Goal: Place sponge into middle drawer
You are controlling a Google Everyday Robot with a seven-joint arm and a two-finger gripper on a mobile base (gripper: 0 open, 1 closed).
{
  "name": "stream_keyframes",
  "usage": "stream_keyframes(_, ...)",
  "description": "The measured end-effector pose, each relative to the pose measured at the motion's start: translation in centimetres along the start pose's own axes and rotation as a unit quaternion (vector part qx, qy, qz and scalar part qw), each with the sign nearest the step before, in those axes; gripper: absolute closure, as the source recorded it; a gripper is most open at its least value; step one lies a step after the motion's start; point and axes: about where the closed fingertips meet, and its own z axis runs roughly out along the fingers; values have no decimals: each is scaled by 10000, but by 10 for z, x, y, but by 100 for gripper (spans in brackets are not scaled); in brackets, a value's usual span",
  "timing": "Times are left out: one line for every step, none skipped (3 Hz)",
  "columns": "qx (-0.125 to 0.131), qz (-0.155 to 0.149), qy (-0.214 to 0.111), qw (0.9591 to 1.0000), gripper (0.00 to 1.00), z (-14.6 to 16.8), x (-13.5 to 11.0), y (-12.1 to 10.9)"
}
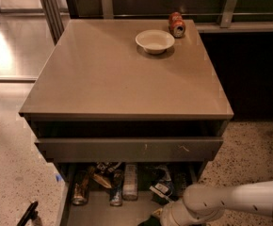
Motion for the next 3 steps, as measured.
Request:
stream_keyframes(0, 0, 0, 10000, 82, 0, 0, 0)
stream_keyframes(-1, 0, 0, 10000, 51, 0, 0, 0)
stream_keyframes(-1, 0, 0, 10000, 20, 0, 0, 0)
